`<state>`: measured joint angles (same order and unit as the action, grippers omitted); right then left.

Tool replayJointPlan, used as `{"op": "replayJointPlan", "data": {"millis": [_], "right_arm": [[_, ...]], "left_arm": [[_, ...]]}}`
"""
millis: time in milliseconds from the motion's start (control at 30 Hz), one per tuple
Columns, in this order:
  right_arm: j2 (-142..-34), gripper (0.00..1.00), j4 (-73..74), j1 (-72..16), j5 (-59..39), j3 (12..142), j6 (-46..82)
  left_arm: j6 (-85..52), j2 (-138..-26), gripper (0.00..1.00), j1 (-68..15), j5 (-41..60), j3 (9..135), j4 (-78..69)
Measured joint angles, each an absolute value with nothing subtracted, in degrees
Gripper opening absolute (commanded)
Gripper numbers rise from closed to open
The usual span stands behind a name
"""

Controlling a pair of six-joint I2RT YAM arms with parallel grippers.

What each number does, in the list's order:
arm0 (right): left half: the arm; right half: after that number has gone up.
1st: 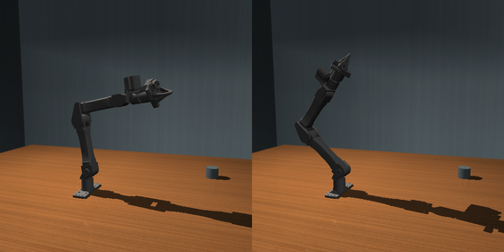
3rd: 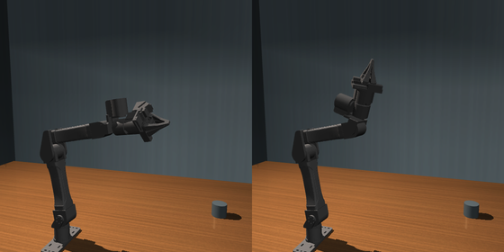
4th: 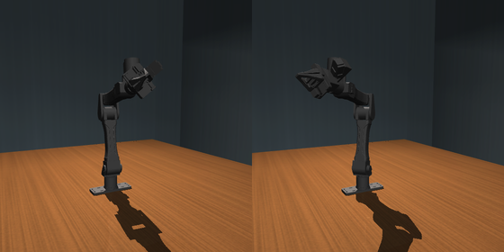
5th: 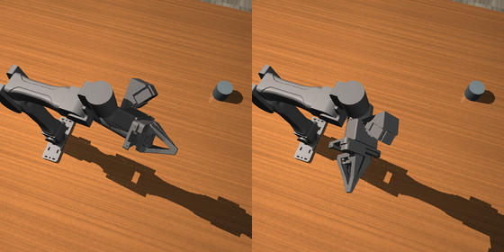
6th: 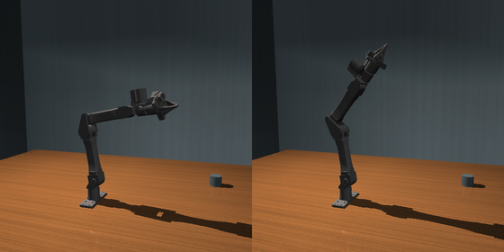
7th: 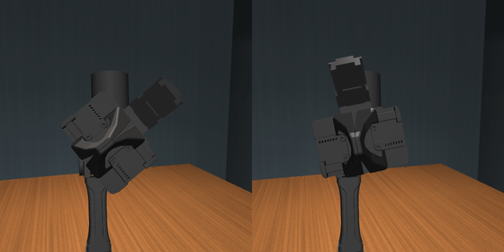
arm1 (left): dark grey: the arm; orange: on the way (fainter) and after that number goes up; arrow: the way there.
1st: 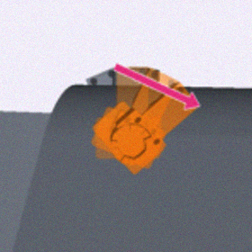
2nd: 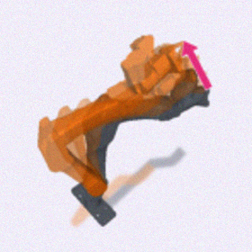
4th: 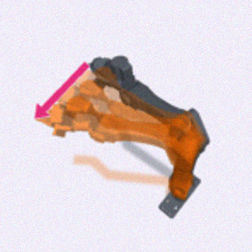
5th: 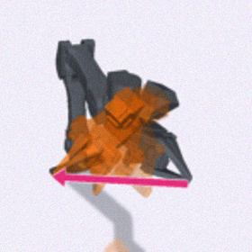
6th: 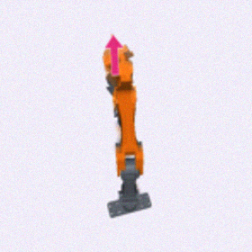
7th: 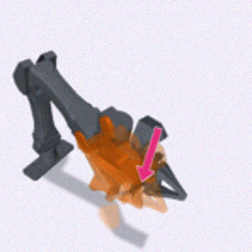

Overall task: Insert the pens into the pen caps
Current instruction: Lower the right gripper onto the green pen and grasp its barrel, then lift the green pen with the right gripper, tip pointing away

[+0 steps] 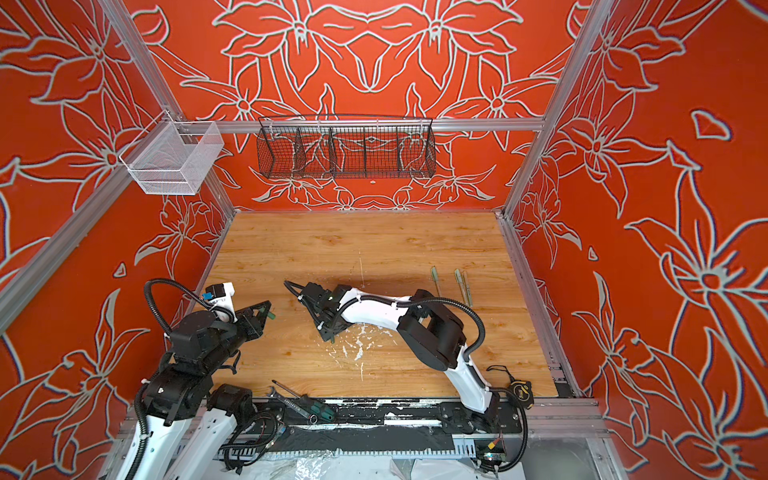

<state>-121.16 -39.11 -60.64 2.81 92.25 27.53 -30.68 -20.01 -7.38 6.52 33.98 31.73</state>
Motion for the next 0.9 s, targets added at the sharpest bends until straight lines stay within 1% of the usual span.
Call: {"op": "replayJointPlan", "data": {"millis": [100, 267, 533, 600, 767, 900], "right_arm": [[-122.02, 0.43, -39.94, -60.34, 2.76, 93.71, 27.75], [-123.98, 0.37, -40.12, -60.23, 2.55, 95.0, 27.73], [-124.4, 0.19, -40.53, -60.07, 2.5, 95.09, 27.73], [-124.44, 0.17, -40.53, -60.07, 2.48, 95.11, 27.66], [-125.14, 0.08, -40.91, -60.07, 2.17, 96.36, 27.81], [-125.14, 0.06, -40.86, -60.05, 1.89, 96.4, 27.62]], "left_arm": [[-30.65, -20.03, 0.0, -7.38, 6.55, 33.95, 31.73], [-30.63, -19.94, 0.0, -7.38, 6.57, 33.95, 31.73], [-30.63, -19.62, 0.0, -7.38, 6.66, 33.95, 31.73], [-30.65, -19.57, 0.0, -7.38, 6.68, 33.95, 31.73], [-30.65, -19.51, 0.0, -7.38, 6.98, 33.95, 31.7], [-30.65, -19.64, 0.0, -7.38, 8.05, 33.95, 31.64]]}}
